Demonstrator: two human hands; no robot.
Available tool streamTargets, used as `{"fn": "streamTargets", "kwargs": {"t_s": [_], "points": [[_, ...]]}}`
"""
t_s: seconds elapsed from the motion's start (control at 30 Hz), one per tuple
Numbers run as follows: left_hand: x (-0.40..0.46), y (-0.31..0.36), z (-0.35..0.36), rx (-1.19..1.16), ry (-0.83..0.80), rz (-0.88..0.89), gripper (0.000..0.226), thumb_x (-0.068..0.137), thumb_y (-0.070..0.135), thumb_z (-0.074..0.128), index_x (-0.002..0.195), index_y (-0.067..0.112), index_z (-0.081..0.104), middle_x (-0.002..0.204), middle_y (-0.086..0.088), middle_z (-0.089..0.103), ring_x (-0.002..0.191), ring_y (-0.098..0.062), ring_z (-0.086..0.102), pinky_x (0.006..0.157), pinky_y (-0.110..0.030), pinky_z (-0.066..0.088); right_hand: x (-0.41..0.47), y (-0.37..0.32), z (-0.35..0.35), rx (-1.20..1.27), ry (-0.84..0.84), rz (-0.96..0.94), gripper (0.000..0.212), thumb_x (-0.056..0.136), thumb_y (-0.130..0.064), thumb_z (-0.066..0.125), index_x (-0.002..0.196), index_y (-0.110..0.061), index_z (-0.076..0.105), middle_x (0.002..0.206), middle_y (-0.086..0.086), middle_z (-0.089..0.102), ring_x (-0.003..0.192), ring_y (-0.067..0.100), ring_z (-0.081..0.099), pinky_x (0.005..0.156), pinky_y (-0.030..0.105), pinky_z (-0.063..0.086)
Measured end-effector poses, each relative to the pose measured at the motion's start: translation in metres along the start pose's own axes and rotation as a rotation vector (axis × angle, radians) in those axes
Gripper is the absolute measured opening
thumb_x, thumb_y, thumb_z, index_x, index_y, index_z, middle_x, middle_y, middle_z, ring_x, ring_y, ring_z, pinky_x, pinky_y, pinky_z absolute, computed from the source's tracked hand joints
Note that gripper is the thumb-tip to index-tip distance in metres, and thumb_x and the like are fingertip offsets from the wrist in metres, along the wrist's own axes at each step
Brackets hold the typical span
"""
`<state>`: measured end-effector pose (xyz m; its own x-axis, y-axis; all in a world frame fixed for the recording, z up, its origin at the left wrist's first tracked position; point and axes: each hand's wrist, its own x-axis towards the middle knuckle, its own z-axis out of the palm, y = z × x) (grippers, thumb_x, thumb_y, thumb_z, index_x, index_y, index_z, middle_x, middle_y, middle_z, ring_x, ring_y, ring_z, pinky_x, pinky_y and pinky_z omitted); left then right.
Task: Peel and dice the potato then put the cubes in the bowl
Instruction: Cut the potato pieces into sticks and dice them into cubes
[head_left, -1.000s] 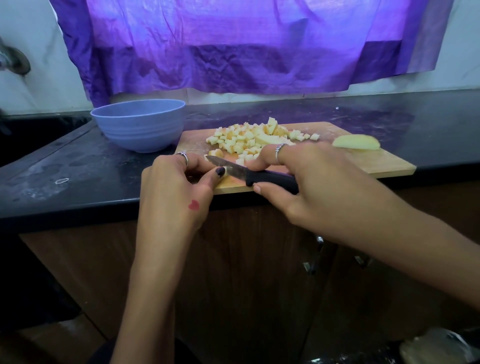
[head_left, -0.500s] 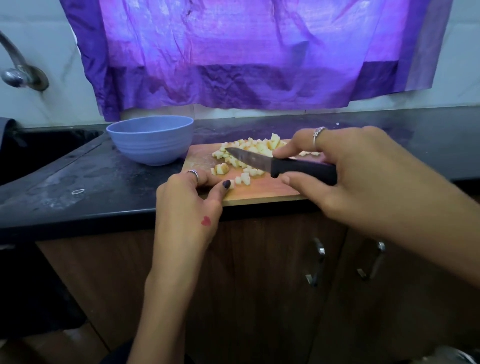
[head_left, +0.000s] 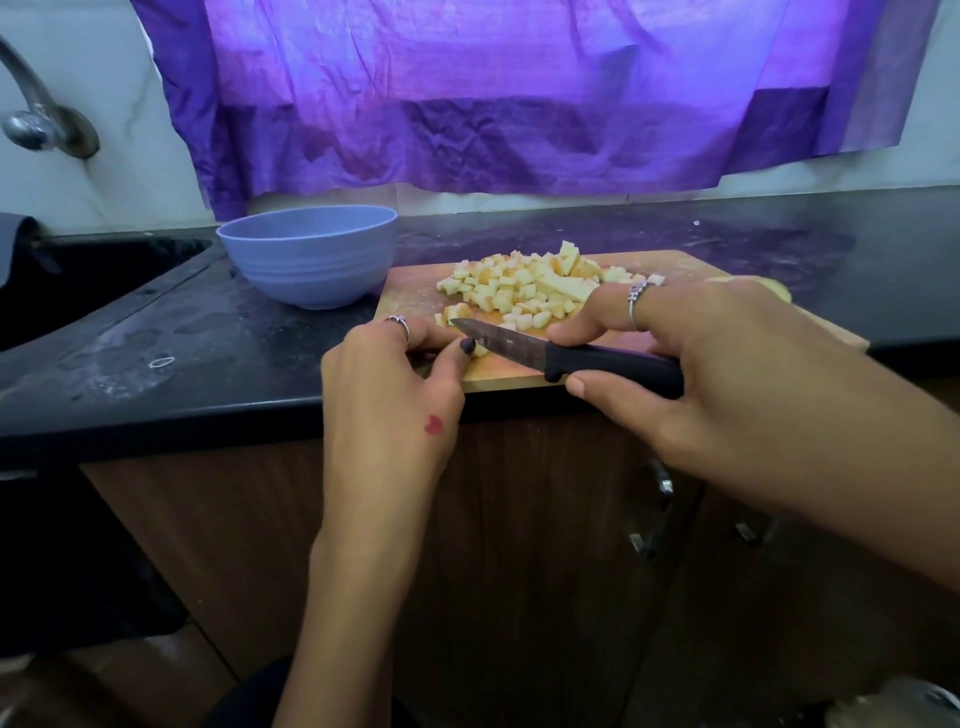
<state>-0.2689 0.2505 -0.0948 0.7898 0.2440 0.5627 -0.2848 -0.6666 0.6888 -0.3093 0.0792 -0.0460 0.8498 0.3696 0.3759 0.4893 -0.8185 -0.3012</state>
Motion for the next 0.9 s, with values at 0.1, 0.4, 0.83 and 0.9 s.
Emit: {"fn": "streamTargets", "kwargs": {"t_s": [0.1,0.4,0.83,0.9], "points": [[0.002,0.002,-0.001,0.007,-0.017,-0.004,0.009,0.089,0.022,0.067,0.082,0.029,0.066,0.074,0.021,0.055,0.070,0.016,0.052,0.059,0.004,0.036,0.001,-0.001,0.003,0.018,0.000,-0.008,0.033,0.077,-0.047,0.050,0.109,-0.043,0.058,0.098,-0.007,0.062,0.107,0.015,0.054,0.085,0.037,0.049],[0.007,0.000,-0.001,0.095,0.009,-0.017,0.009,0.089,0.022,0.067,0.080,0.023,0.067,0.066,0.018,0.052,0.063,0.003,0.049,0.054,0.001,0.033,0.002,0.000,0.012,-0.095,0.023,-0.034,0.029,0.092,-0.042,0.052,0.121,-0.042,0.048,0.096,-0.008,0.056,0.086,0.012,0.051,0.075,0.032,0.047],[0.016,0.003,-0.004,0.154,-0.065,-0.047,0.012,0.089,0.019,0.067,0.095,0.010,0.072,0.092,-0.004,0.067,0.082,-0.011,0.054,0.072,-0.019,0.036,0.017,0.001,0.007,-0.193,-0.031,-0.056,0.026,0.093,-0.038,0.055,0.119,-0.037,0.051,0.105,-0.002,0.059,0.097,0.018,0.056,0.069,0.031,0.038],[0.016,0.001,-0.005,0.138,-0.075,-0.031,0.013,0.089,0.018,0.067,0.094,0.008,0.073,0.089,-0.004,0.066,0.077,-0.010,0.053,0.065,-0.012,0.032,0.017,0.008,0.006,-0.305,0.008,-0.096,0.030,0.093,-0.039,0.054,0.122,-0.039,0.050,0.112,-0.001,0.061,0.106,0.023,0.056,0.080,0.035,0.046]]}}
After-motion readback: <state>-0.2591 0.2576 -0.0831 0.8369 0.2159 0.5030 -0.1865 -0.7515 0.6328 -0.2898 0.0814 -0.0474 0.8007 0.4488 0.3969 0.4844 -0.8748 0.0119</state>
